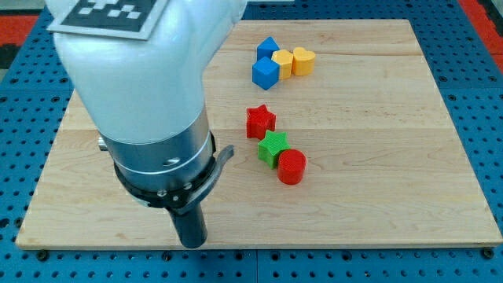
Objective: Move your arm towards the bottom right
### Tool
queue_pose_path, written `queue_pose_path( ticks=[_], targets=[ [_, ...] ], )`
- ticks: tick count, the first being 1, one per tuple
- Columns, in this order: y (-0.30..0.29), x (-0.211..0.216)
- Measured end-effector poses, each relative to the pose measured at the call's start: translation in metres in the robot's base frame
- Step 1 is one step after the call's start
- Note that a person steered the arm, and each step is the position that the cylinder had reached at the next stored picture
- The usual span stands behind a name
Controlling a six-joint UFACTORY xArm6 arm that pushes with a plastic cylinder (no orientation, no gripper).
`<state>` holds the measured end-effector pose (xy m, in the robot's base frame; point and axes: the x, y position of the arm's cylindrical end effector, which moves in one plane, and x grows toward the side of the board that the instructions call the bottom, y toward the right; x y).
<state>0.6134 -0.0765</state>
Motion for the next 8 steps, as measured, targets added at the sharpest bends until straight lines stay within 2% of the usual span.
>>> queue_pose_path(
  ticks=[6,7,8],
  targets=[
    [-0.058,-0.001],
    [-0.026,-0.001],
    [0.045,-0.001]
  ],
)
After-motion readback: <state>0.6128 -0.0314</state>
